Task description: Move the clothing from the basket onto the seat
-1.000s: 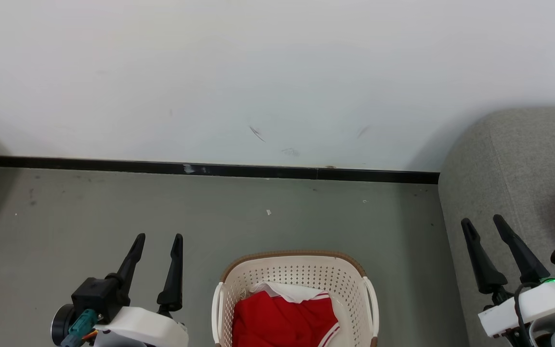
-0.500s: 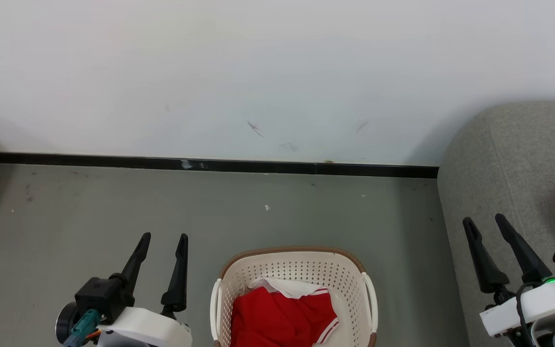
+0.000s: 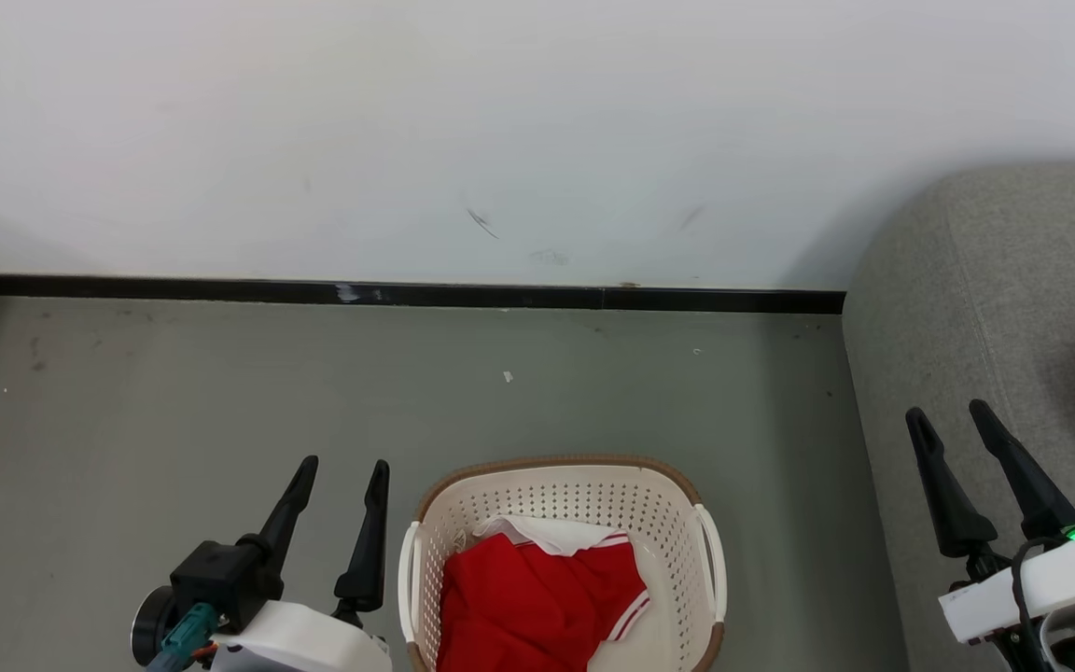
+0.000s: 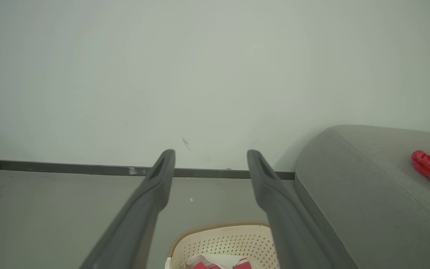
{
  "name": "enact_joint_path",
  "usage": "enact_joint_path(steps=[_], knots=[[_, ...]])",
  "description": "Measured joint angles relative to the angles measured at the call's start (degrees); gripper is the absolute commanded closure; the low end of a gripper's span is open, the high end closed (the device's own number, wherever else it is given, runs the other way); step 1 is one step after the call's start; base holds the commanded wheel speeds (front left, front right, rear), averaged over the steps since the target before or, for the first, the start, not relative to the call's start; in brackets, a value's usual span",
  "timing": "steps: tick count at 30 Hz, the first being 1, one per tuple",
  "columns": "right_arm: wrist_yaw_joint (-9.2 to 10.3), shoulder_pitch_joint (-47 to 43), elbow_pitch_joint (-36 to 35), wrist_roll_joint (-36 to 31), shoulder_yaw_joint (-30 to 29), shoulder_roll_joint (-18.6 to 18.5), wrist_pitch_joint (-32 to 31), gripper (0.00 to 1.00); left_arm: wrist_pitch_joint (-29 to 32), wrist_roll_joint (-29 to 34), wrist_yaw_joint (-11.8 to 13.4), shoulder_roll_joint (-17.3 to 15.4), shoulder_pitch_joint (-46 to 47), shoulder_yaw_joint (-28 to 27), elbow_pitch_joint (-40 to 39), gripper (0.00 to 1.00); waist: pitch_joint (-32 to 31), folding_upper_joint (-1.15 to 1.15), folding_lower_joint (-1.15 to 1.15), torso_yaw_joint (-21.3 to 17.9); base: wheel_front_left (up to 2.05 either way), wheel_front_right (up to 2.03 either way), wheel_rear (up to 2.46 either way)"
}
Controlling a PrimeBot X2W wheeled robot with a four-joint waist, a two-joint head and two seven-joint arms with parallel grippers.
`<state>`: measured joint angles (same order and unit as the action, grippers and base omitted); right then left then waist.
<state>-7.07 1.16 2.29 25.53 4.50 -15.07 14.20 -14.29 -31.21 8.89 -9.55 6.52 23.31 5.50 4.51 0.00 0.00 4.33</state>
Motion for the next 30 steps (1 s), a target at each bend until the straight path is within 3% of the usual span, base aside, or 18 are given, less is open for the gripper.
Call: enact_joint_path(steps=[30], knots=[[0.00,6.5,-3.7,1.6,-1.8,-2.0,0.0,0.00,0.7,3.1,-2.1,2.0,7.1,4.6,3.6,0.00,11.6,0.00,0.00,-4.1,0.00,0.00,0.00]])
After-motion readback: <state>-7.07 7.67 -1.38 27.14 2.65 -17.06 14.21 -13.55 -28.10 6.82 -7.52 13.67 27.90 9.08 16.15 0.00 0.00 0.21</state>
